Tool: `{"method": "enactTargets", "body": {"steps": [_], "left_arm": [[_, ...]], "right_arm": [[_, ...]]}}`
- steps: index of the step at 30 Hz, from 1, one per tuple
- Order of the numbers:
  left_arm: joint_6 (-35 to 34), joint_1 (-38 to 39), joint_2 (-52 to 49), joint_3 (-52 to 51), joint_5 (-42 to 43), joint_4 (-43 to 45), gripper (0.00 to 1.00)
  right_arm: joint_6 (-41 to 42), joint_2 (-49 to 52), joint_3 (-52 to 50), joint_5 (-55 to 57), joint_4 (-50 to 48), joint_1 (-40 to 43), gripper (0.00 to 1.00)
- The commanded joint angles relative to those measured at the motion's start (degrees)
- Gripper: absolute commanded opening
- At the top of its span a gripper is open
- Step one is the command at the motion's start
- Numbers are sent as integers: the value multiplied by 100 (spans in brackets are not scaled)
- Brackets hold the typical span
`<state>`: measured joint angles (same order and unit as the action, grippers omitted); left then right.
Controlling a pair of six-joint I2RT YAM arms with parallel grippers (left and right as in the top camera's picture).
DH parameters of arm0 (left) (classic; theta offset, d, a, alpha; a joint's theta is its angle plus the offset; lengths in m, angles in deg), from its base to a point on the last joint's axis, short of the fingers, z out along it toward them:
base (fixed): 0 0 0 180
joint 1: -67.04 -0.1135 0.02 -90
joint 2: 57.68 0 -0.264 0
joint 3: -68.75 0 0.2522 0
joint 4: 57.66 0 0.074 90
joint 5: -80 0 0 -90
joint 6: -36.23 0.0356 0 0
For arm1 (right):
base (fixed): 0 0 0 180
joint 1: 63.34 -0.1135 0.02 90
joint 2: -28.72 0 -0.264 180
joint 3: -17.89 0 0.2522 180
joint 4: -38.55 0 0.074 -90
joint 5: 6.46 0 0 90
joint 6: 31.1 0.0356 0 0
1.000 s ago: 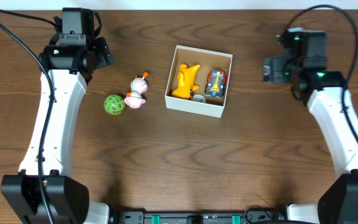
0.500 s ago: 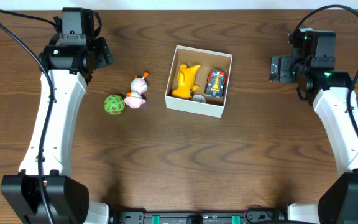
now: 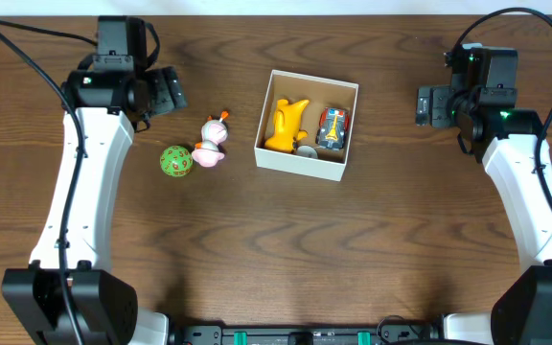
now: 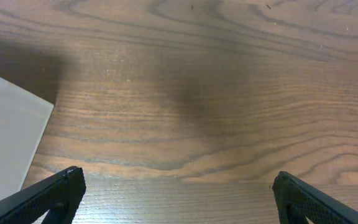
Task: Pack container
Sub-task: 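Reach the left gripper to the pink-and-white bird toy and grasp it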
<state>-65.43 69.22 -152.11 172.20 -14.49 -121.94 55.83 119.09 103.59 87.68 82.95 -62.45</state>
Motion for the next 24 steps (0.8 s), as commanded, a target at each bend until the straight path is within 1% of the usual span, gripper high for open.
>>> {"method": "enactTargets", "body": {"steps": [1, 4, 6, 10, 12, 13, 22, 24], "left_arm": [[815, 155, -179, -188, 647, 0, 98], [1165, 337, -446, -249, 647, 2, 100], [1322, 459, -708, -251, 645, 7, 99], [1517, 621, -1266, -251, 645, 94, 95], [1580, 651, -1532, -251, 645, 111, 85], [1600, 660, -1635, -251, 645, 111, 82], [1598, 664, -2597, -251, 647, 192, 81], [1600, 664, -2688, -251, 647, 195, 67]], "right_arm": [[111, -48, 79, 35, 9, 22, 99], [111, -48, 79, 35, 7, 22, 99], [111, -48, 79, 35, 9, 22, 99], [111, -48, 79, 35, 9, 22, 99], [111, -48, 79, 35, 9, 22, 99], [111, -48, 79, 35, 7, 22, 99], [111, -48, 79, 35, 7, 22, 99], [111, -48, 79, 35, 9, 22, 99]]}}
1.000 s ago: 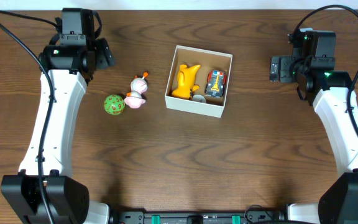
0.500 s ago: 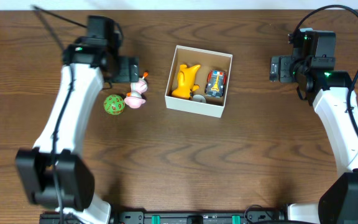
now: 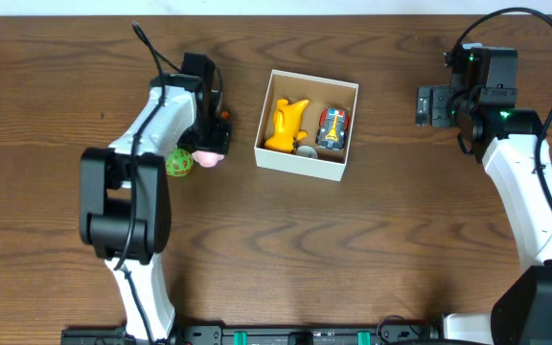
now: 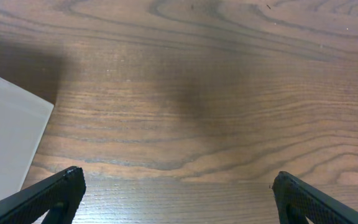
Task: Pack container
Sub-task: 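Reach the left gripper to the pink-and-white bird toy and grasp it, then carry the bird toy into the box and release it with the left gripper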
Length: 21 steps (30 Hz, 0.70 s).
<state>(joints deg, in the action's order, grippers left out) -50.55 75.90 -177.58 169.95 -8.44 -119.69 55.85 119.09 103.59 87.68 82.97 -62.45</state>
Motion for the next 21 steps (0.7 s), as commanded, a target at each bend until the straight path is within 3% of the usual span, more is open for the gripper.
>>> {"method": "enactTargets", "body": {"steps": [1, 4, 7, 13, 21], "left_arm": [[114, -4, -164, -26, 42, -28, 54], [107, -4, -179, -26, 42, -7, 25], [107, -4, -170, 33, 42, -33, 14], [105, -4, 111, 466, 39, -302, 9], [-31, 9, 1366, 669, 46, -223, 8]], "right_arm": [[109, -48, 79, 35, 7, 22, 99], [109, -48, 79, 35, 7, 22, 99], [109, -48, 79, 35, 7, 22, 99], [109, -48, 79, 35, 7, 22, 99], [109, -48, 79, 35, 7, 22, 99]]}}
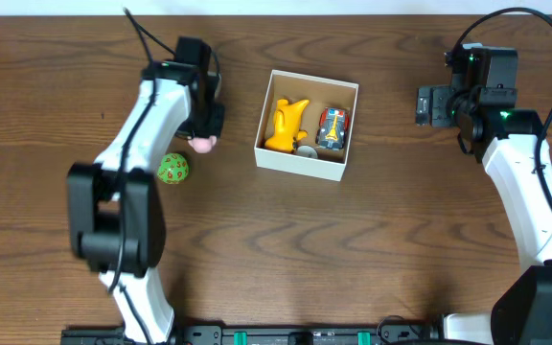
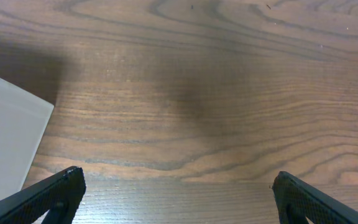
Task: Pack container
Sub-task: 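Carry the bird toy into the box and release it with the left gripper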
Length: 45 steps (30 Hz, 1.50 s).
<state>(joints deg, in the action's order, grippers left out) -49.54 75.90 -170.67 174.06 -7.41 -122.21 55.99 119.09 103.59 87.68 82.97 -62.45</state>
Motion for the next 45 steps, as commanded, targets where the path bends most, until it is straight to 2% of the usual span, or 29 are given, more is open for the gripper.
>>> {"method": "enactTargets", "body": {"steps": [1, 8, 16, 21, 29, 39, 43, 44, 45], "left_arm": [[-199, 24, 835, 258, -48, 33, 8], [-238, 581, 1722, 258, 844, 149, 6], [-275, 1921, 1700, 254, 861, 739, 6], [-455, 2433, 1502, 254, 686, 1045, 6], [-1073, 2544, 820, 254, 131, 1231, 6], [-1093, 2544, 203, 254, -79, 1652, 7], [-1093, 2544, 160, 254, -81, 1665, 22], [-1093, 2544, 160, 254, -81, 1665, 29], [-1093, 2544, 160, 254, -83, 1665, 41]], "right_arm": [[96, -48, 79, 35, 7, 22, 99], [96, -48, 79, 35, 7, 22, 99], [96, -48, 79, 35, 7, 22, 99], [96, -48, 79, 35, 7, 22, 99], [96, -48, 79, 35, 7, 22, 99], [96, -48, 79, 35, 7, 22, 99], [96, -48, 79, 35, 4, 22, 99], [96, -48, 79, 35, 7, 22, 99], [96, -48, 79, 35, 7, 22, 99]]}}
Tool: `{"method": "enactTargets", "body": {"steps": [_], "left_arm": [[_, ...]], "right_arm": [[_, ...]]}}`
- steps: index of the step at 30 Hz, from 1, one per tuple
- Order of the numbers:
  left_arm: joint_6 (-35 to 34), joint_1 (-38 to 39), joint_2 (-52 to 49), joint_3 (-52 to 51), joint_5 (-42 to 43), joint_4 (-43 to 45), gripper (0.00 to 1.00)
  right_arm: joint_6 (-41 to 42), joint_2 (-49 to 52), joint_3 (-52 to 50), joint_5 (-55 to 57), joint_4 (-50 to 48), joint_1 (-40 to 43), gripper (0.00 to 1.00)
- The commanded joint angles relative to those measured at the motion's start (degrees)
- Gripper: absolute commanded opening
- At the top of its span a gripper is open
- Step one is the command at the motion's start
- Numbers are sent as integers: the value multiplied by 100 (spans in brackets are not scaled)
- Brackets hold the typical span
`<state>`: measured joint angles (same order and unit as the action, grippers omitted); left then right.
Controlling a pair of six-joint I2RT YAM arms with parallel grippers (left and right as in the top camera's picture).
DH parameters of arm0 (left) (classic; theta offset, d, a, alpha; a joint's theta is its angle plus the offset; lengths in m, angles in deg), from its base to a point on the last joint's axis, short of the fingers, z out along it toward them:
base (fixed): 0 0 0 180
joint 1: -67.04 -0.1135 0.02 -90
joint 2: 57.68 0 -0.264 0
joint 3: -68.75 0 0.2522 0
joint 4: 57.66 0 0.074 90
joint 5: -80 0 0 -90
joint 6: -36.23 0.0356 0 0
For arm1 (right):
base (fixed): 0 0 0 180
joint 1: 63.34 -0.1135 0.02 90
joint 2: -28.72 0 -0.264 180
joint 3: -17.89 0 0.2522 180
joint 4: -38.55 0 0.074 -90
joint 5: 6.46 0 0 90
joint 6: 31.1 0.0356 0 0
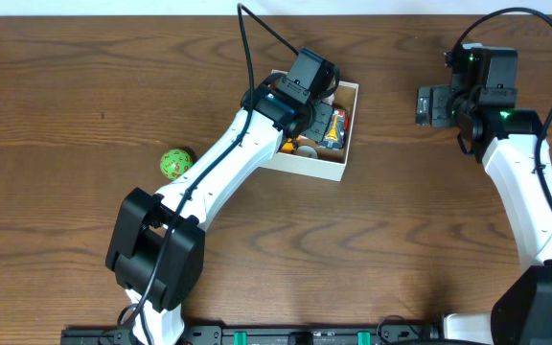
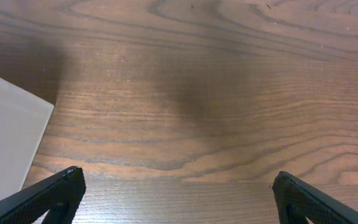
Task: Pack container
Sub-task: 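Carry the bird toy into the box and release it with the left gripper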
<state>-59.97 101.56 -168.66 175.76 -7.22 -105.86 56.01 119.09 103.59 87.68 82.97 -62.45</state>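
Observation:
The white box point(image 1: 307, 165) stands at the table's middle back; a corner of it shows as the box point(image 2: 5, 143) in the right wrist view. My left gripper point(image 1: 316, 119) reaches into it from above, covering most of the contents. A red toy car point(image 1: 337, 125) and a sliver of a yellow toy point(image 1: 287, 147) show beside it. The pink-and-white toy is hidden, and whether the left fingers hold anything cannot be seen. A green ball point(image 1: 174, 162) lies on the table to the left. My right gripper point(image 2: 179, 199) hangs open over bare wood, right of the box.
The left arm point(image 1: 228, 158) stretches diagonally from the front left across to the box. The right arm point(image 1: 525, 182) runs along the right side. A black cable point(image 1: 257, 34) loops over the table's back edge.
My left gripper was left of the box with the pink toy under it. Now it is over the inside of the box, and the toy is out of sight. The right arm is unmoved.
At first my left gripper was at the far left, away from the pink-and-white toy and green ball. Then it was down on the toy. Later the toy was off the ball's side, under the gripper. Now the gripper is in the box; the ball stays.

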Motion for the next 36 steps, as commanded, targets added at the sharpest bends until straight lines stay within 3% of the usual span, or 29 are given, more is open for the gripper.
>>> {"method": "enactTargets", "body": {"steps": [1, 6, 10, 12, 19, 22, 36], "left_arm": [[-50, -22, -42, 83, -114, 31, 51], [-7, -22, -42, 83, -116, 24, 77], [103, -22, -37, 85, -208, 28, 77], [122, -22, -31, 85, -243, 22, 71], [122, -22, 17, 85, -247, -713, 25], [116, -63, 26, 85, -503, -1110, 15], [-688, -1620, 527, 85, -588, -2142, 11]], "right_arm": [[96, -48, 79, 35, 7, 22, 99], [94, -48, 79, 35, 7, 22, 99], [94, -48, 79, 35, 7, 22, 99], [94, -48, 79, 35, 7, 22, 99], [94, -48, 79, 35, 7, 22, 99], [94, -48, 79, 35, 7, 22, 99], [94, -48, 79, 35, 7, 22, 99]]}}
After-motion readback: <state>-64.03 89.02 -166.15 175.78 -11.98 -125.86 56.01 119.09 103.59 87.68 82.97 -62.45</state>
